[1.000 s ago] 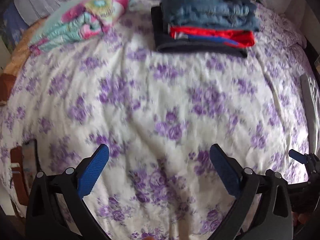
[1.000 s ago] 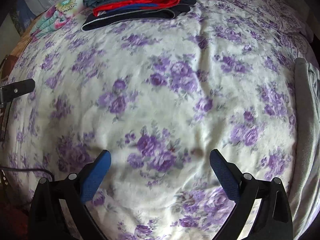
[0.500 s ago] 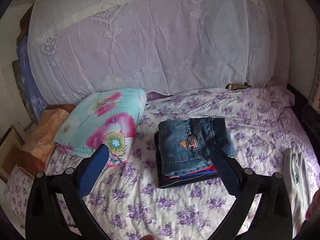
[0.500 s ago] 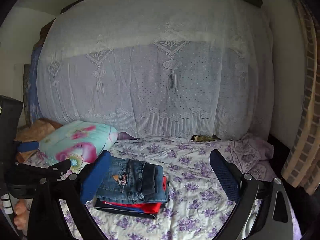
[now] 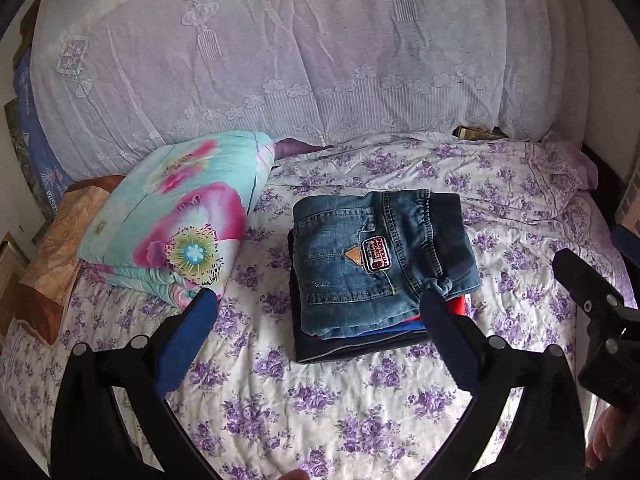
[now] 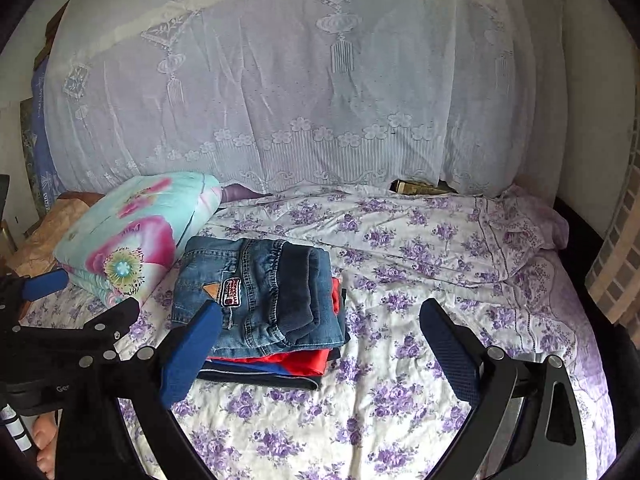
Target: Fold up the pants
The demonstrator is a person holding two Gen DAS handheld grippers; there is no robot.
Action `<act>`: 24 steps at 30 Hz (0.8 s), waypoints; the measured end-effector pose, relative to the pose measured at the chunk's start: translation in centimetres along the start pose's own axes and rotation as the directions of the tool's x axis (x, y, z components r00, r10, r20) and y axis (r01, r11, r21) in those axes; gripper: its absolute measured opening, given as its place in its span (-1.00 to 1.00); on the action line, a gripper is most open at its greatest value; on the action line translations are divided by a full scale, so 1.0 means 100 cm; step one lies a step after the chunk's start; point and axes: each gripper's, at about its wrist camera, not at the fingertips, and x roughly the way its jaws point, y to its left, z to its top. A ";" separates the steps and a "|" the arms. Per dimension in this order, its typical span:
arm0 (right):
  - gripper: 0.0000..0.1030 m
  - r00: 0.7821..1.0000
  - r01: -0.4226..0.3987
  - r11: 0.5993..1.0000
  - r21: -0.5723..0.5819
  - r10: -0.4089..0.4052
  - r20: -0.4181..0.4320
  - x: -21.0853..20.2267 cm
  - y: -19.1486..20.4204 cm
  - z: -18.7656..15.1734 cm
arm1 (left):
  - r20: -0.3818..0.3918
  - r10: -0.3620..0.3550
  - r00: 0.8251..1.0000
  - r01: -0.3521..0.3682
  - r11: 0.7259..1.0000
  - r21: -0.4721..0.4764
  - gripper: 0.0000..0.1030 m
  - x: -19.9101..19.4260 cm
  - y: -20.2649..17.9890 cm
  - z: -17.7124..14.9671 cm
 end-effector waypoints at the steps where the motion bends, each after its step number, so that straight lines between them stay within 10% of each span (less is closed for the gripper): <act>1: 0.93 1.000 -0.003 1.000 0.003 0.004 -0.010 0.007 0.001 0.001 | -0.005 0.003 1.000 -0.003 1.000 -0.004 0.91 0.006 0.002 0.002; 24: 0.93 0.985 -0.048 0.999 0.010 0.049 -0.163 0.110 0.014 -0.009 | -0.124 -0.007 0.992 0.006 1.000 -0.013 0.91 0.105 -0.006 0.016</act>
